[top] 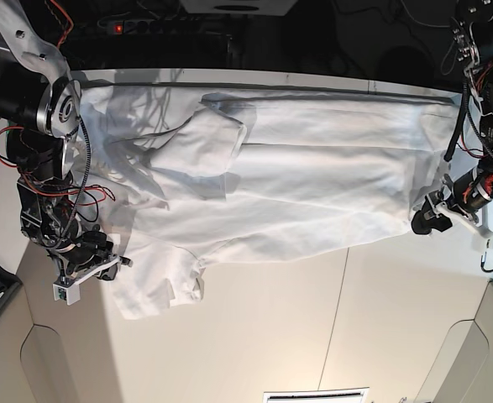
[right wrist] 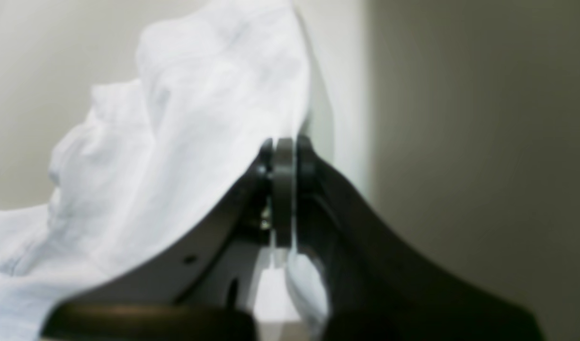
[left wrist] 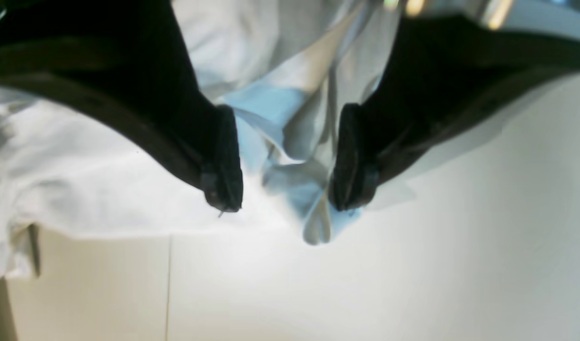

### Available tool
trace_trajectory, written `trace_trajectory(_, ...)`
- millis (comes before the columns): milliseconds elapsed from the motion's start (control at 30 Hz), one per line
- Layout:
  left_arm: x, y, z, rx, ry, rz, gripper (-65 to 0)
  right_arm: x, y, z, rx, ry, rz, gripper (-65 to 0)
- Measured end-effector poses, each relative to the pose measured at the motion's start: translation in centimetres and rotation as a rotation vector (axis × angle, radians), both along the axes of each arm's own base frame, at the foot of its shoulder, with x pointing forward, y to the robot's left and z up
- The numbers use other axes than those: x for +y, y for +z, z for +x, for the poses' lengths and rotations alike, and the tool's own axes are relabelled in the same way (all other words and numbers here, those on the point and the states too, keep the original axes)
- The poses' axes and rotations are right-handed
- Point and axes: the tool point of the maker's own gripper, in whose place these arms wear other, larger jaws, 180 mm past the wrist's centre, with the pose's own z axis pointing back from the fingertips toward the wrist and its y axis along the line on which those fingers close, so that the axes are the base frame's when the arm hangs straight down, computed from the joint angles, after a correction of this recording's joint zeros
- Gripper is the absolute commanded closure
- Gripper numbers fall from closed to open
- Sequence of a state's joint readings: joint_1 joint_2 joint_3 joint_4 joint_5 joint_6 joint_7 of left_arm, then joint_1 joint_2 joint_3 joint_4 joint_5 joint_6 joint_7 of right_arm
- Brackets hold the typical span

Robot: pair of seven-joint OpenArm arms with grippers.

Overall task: Layout the t-shirt on the table in an organized manner, then fold the t-shirt properly
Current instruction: 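Move the left gripper along the edge to the opposite hem corner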

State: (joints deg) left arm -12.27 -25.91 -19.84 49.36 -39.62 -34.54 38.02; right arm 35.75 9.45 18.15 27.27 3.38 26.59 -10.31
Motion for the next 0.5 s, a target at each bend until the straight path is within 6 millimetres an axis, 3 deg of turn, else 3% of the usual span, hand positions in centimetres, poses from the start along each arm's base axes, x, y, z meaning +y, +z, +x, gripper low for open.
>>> trace_trajectory(133,0.1,-1.2,0.3,0.031,-0.010,0.119,-34.8,0.1,0.0,0.0,-0.001,0.001,0.002,0.0)
trace_trajectory(367,0.4,-1.2,1.8,0.044,-0.017,0.250,-33.9,0.1,0.0,0.0,0.000,0.001,0.001,0.0)
trace_trajectory(400,0.4,-1.2,1.9,0.045,-0.013,0.253,-30.6,0.1,0.0,0.0,0.000,0.001,0.001,0.0)
trace_trajectory(500,0.9,-0.9,2.2,0.049,0.008,0.267,-11.8,0.1,0.0,0.0,0.001,0.001,0.001,0.0)
